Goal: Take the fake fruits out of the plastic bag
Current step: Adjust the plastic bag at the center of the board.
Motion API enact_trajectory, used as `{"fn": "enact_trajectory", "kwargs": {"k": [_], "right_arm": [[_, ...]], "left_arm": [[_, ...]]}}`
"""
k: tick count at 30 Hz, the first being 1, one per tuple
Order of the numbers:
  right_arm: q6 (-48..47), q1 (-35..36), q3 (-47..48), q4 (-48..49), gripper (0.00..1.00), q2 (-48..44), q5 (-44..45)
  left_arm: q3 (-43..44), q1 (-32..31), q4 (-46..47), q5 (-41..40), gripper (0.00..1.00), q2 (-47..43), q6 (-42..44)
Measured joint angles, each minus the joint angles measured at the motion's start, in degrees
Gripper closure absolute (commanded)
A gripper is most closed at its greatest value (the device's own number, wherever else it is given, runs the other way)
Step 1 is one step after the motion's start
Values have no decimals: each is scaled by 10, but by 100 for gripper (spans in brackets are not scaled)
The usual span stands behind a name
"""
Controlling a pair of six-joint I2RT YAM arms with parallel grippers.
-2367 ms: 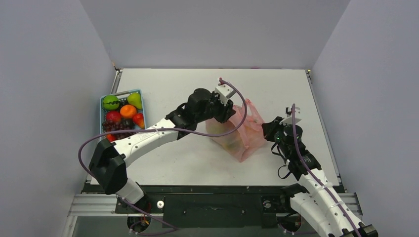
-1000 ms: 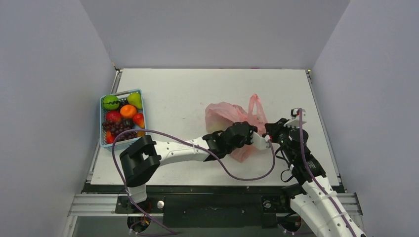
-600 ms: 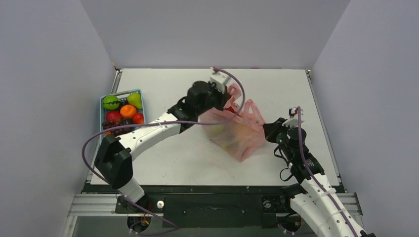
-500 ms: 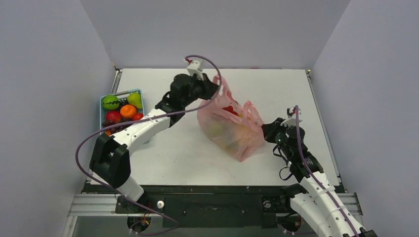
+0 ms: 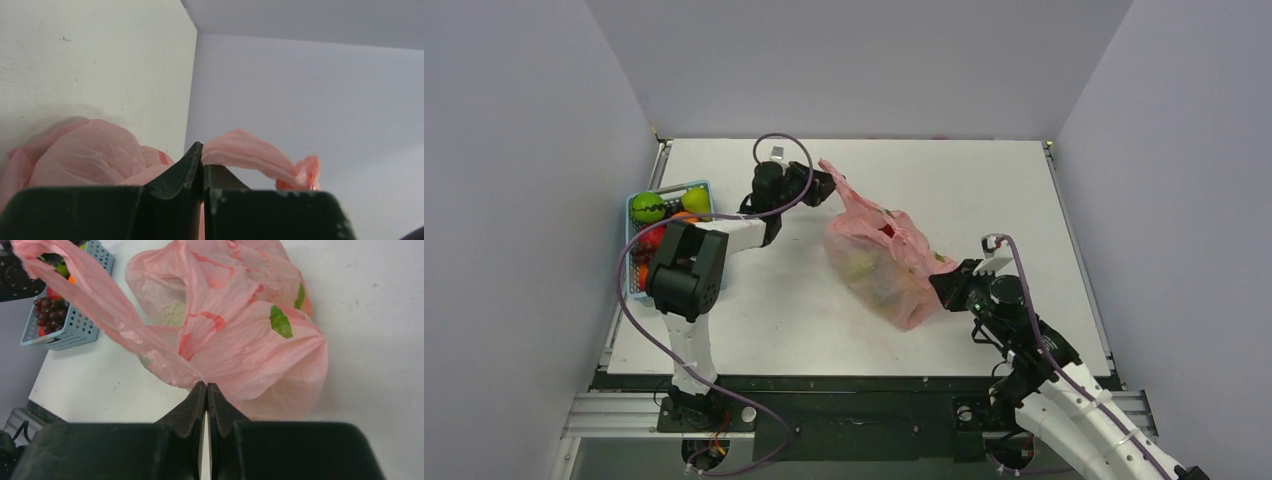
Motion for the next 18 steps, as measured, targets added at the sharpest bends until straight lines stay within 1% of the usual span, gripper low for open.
{"fn": "enact_trajectory", "kwargs": {"k": [3, 6, 8, 10, 11, 12, 13, 14, 16, 18], "right_arm": [[50, 9, -17, -51, 100, -34, 46], [98, 9, -32, -113, 100, -65, 78], [117, 8, -32, -152, 94, -78, 87], [121, 8, -22, -189, 79, -80, 91], [120, 8, -9, -213, 73, -76, 92], [120, 9, 11, -237, 60, -70, 95], [118, 9, 37, -260, 52, -59, 99], [117, 9, 66, -279, 41, -46, 105], [113, 9, 125, -307, 32, -19, 116], [110, 9, 186, -330, 29, 13, 126]], "left_arm": [[0, 10, 53, 8, 100, 32, -64], [0, 14, 78, 19, 100, 41, -88], [0, 13, 81, 26, 100, 39, -80], [-1, 10, 67, 29, 100, 31, -60], [-3, 9, 54, 29, 100, 23, -46], [-9, 7, 42, 28, 100, 11, -31], [-18, 5, 31, 26, 100, -3, -16], [-25, 2, 23, 23, 100, -16, -5], [-47, -4, 12, 14, 100, -49, 19], [-64, -13, 10, 5, 100, -76, 34]]}}
